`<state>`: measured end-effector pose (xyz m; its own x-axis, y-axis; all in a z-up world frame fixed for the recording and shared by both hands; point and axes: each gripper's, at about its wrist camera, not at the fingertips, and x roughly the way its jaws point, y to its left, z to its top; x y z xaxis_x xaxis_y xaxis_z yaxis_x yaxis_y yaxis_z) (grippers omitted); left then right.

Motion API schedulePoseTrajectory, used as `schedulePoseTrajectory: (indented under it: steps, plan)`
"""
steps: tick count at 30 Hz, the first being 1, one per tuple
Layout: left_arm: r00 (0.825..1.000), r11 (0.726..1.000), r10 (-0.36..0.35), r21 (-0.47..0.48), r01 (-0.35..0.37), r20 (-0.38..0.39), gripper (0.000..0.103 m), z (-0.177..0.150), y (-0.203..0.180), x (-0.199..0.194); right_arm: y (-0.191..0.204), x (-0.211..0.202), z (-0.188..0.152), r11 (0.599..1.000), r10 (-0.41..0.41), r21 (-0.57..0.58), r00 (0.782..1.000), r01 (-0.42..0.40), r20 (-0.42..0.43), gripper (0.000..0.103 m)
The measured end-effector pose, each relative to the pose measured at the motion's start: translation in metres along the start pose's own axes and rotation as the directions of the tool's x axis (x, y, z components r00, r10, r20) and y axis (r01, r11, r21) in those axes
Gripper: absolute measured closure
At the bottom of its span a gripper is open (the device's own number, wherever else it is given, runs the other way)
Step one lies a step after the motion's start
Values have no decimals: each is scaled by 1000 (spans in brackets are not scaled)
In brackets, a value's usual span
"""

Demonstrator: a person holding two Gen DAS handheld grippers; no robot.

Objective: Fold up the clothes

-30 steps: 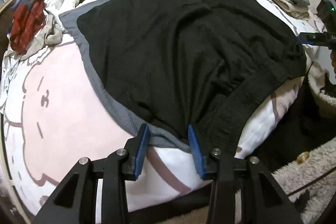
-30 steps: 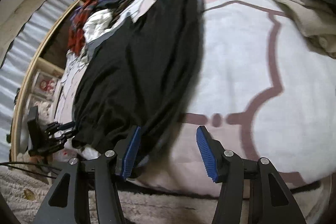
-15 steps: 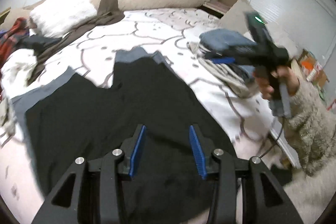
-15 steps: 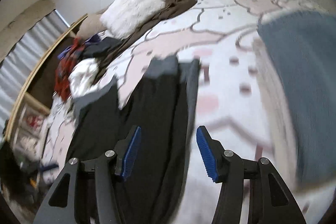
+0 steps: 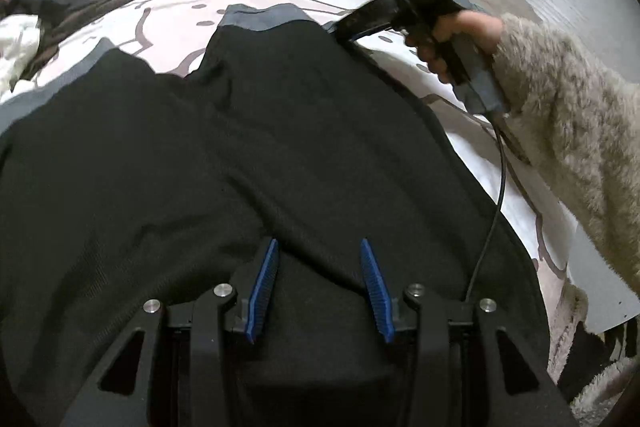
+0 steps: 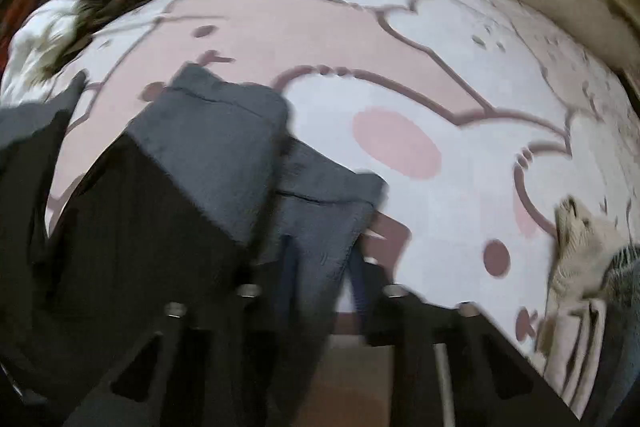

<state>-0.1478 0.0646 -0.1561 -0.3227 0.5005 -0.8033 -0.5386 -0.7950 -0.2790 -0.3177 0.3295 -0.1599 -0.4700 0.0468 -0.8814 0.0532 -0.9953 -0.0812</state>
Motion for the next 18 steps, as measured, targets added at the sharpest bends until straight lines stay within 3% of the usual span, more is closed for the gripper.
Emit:
schedulePoseTrajectory:
  steps: [2,6,10,14,16,18]
  plan:
    - [1000,1000,-19,-17,19,6,60,-1,4,1,-3,-1,-4,1000,-1,-1,1000,1,17,100]
    - [999,999,-27,-23,28,20,60,-4,6,0,-58,-23,-7,985,-37,168,997,25,70,100]
    - [1000,1000,-17,-20,17,19,60,-4,4,-2,-105,-13,-15,946,-24,324,1000,24,-5,100]
    - [1000,1000,-8,-31,8,10,60,-1,5,-2,-113,-9,-22,922,-224,308,972,236,-73,100]
    - [1000,999,-7,-39,8,16,60,3,4,-6,-115,-20,-21,912,-230,337,972,232,-46,100]
    - [999,999,-19,-40,20,29,60,6,1,-13,-103,-35,-16,936,-161,321,987,145,24,100]
